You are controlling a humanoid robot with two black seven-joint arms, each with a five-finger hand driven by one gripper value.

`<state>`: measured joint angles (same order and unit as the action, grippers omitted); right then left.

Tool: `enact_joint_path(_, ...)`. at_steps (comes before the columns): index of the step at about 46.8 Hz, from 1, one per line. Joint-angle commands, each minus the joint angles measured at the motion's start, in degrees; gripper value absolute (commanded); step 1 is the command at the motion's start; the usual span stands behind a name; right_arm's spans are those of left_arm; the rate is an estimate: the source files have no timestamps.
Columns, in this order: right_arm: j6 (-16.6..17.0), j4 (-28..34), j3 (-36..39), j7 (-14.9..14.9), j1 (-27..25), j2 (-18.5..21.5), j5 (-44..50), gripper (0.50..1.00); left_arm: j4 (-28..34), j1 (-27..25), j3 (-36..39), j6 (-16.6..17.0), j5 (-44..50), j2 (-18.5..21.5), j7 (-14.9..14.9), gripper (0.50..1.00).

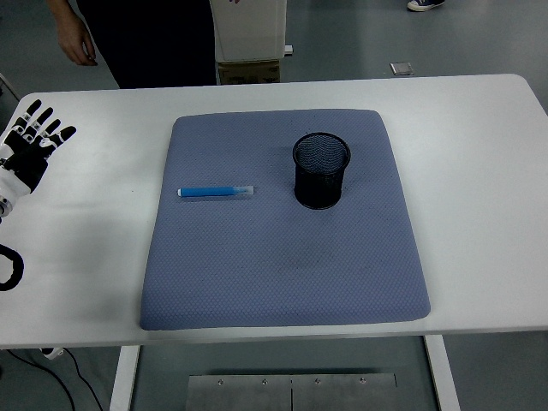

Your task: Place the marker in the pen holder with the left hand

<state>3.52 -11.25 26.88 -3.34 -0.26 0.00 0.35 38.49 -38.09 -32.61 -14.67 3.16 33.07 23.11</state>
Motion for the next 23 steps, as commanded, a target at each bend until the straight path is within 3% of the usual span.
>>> enact_joint_path(1, 0.0, 0.0, 0.02, 0.0, -0.01, 0.0, 0.0, 1.0, 0.09, 0.04, 0.0, -0.01, 0.0, 0.06, 0.0, 1.0)
enact_joint_path(23, 0.0, 0.0, 0.02, 0.0, -0.01, 0.0, 0.0, 1.0, 0.0, 0.74, -0.18, -0.01, 0.44, -0.02, 0.0, 1.0)
